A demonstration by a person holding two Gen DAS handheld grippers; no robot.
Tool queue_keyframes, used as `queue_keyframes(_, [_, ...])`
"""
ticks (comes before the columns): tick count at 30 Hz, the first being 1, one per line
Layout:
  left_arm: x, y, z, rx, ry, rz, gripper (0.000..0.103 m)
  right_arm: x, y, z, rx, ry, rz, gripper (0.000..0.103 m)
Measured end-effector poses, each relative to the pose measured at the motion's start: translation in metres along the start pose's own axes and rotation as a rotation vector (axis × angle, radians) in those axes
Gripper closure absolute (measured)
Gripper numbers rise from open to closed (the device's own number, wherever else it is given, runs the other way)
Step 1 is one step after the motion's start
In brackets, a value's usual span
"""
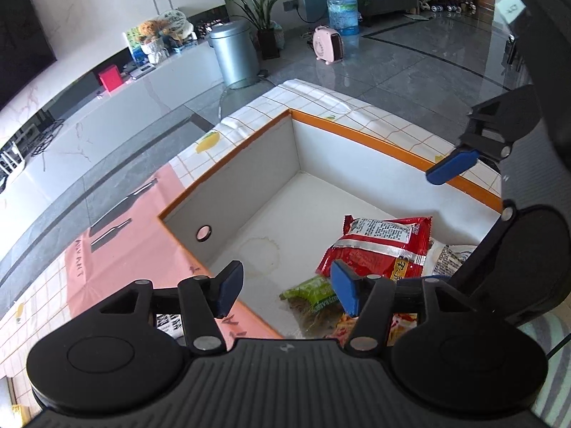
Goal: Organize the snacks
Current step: 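Withdraw both tools from the box back toward the table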
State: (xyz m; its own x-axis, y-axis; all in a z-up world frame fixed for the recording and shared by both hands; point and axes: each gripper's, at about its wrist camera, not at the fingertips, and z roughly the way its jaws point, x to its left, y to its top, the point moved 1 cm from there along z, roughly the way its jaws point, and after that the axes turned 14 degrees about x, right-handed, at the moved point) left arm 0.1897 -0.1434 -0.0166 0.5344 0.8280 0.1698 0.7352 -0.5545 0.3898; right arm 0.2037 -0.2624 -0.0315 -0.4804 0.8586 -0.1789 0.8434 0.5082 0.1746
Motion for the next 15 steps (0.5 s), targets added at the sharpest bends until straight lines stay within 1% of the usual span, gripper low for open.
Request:
queue_keyframes(6, [0.012, -0.028, -0.028, -0.051, 0.017, -0.099, 0.035, 0.011, -0.023, -0.024, -0.068, 0.073, 0.155, 0.014])
queue_keyframes(10, [0.019, -0.050, -0.045, -0.081, 0.035, -0.153, 0.033, 0.022, -0.035, -0.030, -0.101, 0.143, 0.250, 0.014])
queue_keyframes(13, [0.021, -0.067, -0.055, -0.102, 0.059, -0.180, 0.031, 0.036, -0.045, -0.034, -0.137, 0.151, 0.299, 0.014])
queue_keyframes(15, [0.023, -0.080, -0.060, -0.111, 0.061, -0.212, 0.031, 0.046, -0.052, -0.037, -0.162, 0.150, 0.326, 0.014])
